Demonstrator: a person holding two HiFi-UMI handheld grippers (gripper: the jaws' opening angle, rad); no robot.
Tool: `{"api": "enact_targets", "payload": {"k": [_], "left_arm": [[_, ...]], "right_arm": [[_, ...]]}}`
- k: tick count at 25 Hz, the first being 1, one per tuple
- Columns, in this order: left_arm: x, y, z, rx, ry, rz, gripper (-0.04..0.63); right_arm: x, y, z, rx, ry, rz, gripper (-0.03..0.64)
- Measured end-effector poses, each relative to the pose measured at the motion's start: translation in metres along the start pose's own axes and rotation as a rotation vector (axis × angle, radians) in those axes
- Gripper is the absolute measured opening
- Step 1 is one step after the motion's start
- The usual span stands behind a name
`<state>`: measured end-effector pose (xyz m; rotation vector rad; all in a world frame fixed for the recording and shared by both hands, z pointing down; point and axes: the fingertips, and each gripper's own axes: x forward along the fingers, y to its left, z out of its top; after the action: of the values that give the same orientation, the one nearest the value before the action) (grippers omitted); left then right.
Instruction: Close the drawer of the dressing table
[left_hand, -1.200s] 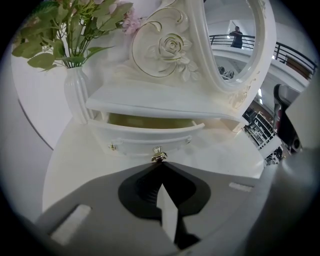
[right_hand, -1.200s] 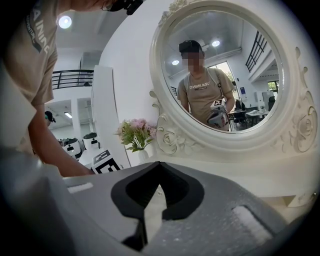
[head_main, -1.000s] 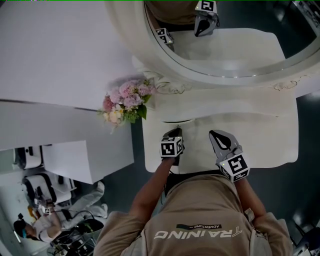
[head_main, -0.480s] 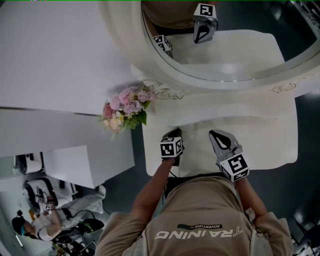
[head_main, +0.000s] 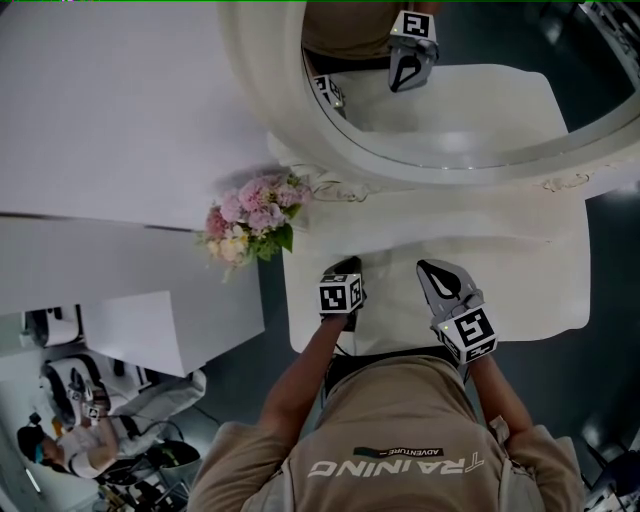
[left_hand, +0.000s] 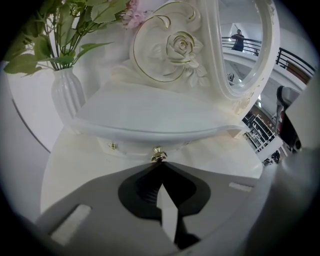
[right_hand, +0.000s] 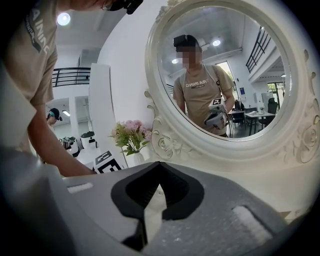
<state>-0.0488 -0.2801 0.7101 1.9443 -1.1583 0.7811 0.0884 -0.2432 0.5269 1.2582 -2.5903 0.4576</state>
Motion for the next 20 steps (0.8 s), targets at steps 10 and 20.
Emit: {"api": "enact_targets", "payload": {"k": [10,20], "left_arm": [[-0.039,-0.003,-0.006,0.013,-0.046,-0.012,0.017],[-0.108,-0.032,0.036,0.089,-0.241,-0.09,0.017]], "right_arm": [[-0.006,0.018,0.004,-0.036,-0.011,0.017,0.003],[-0.016,0.036,0.012,-0.078,-0.028,-0.013,0.003]]}}
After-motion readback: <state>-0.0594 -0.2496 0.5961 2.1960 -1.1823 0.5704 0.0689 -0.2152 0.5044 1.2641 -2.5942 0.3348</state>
